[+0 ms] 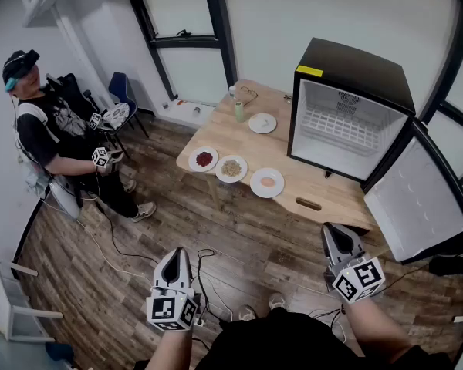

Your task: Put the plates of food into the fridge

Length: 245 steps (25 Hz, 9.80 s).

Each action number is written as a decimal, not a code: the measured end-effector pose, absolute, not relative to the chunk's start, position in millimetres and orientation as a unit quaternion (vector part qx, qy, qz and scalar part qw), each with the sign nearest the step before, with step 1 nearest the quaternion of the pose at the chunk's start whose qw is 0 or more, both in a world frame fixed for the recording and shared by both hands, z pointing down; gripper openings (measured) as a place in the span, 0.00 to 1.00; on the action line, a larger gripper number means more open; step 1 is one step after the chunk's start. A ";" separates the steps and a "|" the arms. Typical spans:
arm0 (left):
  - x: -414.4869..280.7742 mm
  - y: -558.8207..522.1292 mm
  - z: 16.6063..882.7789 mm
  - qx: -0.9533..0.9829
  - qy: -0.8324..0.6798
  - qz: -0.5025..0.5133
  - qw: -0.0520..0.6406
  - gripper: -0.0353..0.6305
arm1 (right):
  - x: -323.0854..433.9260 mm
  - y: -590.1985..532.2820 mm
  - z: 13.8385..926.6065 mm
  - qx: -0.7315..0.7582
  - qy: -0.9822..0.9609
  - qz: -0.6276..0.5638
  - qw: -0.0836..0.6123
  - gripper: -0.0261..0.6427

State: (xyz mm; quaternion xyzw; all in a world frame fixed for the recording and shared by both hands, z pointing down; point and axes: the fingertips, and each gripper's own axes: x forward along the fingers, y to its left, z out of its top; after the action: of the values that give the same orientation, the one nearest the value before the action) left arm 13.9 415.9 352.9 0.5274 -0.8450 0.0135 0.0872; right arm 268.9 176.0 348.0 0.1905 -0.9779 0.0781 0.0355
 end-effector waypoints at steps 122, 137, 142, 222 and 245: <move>-213.3 34.7 447.6 0.771 -0.623 0.114 0.059 0.06 | 33.4 59.5 699.8 0.438 -0.729 0.525 0.035 0.35; -203.9 35.1 434.3 0.773 -0.622 0.094 0.087 0.06 | 29.5 35.8 725.3 0.413 -0.664 0.621 -0.052 0.27; -200.4 37.9 443.5 0.774 -0.617 0.100 0.097 0.06 | 24.5 37.7 714.8 0.397 -0.665 0.629 -0.075 0.13; -136.8 -141.7 360.8 0.794 -0.605 0.059 0.003 0.06 | 158.6 -196.5 463.3 0.409 -0.696 0.571 -0.154 0.09; -157.8 -149.5 364.4 0.742 -0.667 0.063 0.017 0.06 | 148.7 -260.1 474.2 0.455 -0.746 0.473 0.110 0.41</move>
State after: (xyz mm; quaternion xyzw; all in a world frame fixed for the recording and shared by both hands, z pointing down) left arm -157.8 -149.5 364.4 0.7420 -0.6672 0.0629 0.0168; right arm 148.7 -260.1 474.2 0.4546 -0.7465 0.4734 0.1096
